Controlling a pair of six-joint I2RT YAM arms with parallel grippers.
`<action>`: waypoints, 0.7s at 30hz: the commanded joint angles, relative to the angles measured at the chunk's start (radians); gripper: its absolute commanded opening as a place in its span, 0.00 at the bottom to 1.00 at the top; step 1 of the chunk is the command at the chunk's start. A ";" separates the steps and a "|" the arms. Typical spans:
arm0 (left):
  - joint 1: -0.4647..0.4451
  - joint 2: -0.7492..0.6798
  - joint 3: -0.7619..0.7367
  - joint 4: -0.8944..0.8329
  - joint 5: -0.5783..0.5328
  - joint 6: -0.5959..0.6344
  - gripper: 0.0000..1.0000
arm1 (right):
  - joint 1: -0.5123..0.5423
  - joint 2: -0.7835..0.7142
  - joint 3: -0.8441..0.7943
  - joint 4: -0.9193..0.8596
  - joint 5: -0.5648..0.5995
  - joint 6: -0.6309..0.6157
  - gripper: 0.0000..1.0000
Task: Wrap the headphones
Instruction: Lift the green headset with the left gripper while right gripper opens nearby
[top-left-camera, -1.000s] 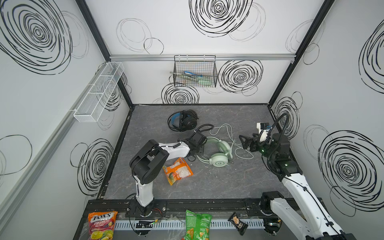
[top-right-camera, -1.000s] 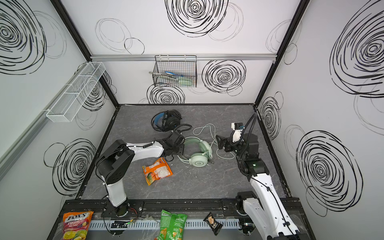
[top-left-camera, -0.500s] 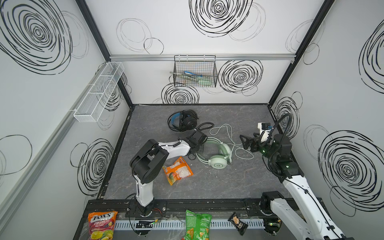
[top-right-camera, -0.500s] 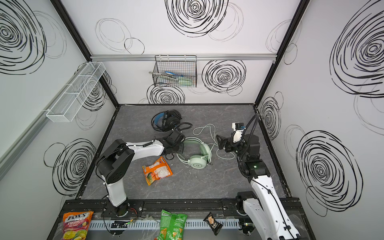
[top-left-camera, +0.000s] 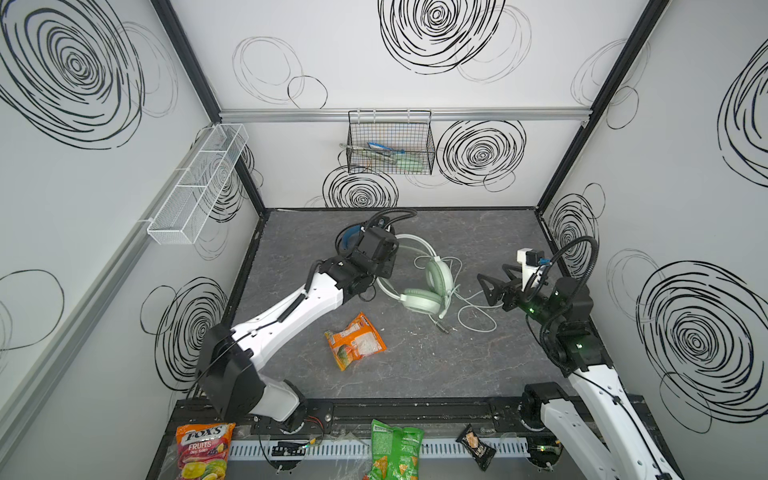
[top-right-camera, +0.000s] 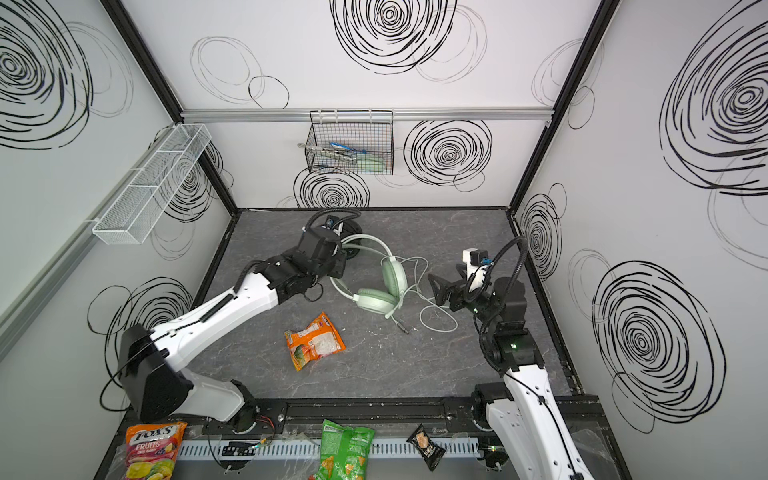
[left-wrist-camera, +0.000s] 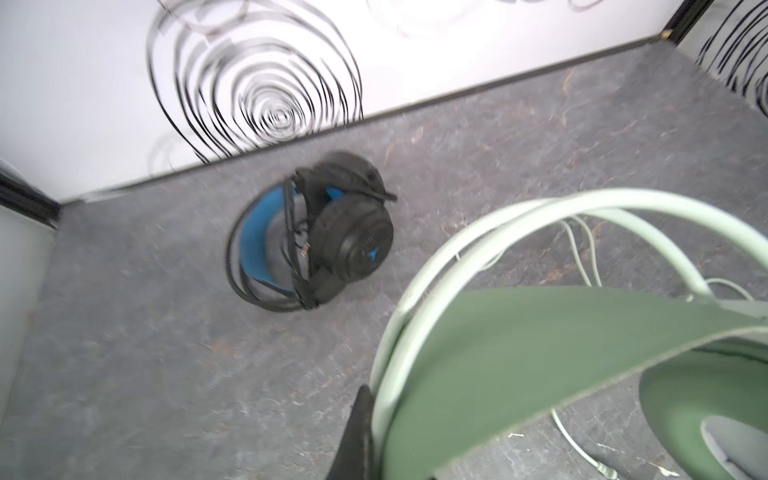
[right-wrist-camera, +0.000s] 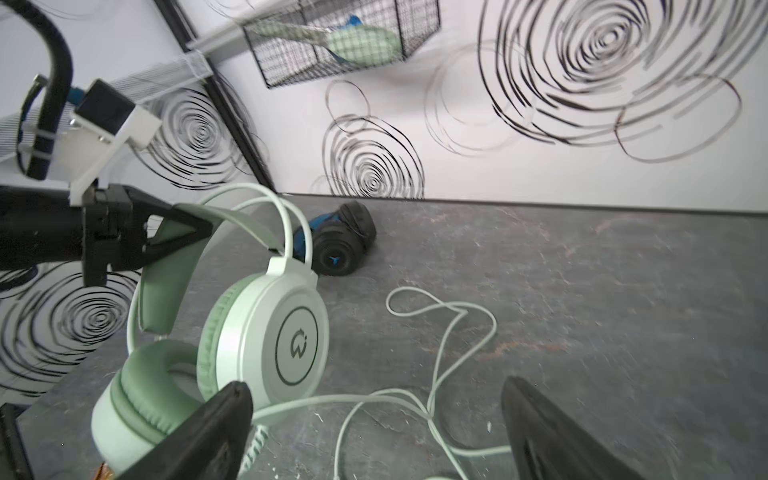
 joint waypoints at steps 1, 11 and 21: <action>0.005 -0.118 0.073 -0.028 -0.085 0.148 0.00 | 0.026 -0.074 -0.029 0.197 -0.168 0.015 0.97; 0.062 -0.292 0.107 -0.118 -0.088 0.295 0.00 | 0.295 -0.034 0.021 0.266 -0.201 -0.095 0.98; 0.181 -0.368 0.120 -0.091 0.086 0.247 0.00 | 0.585 0.151 0.051 0.251 -0.002 -0.261 0.99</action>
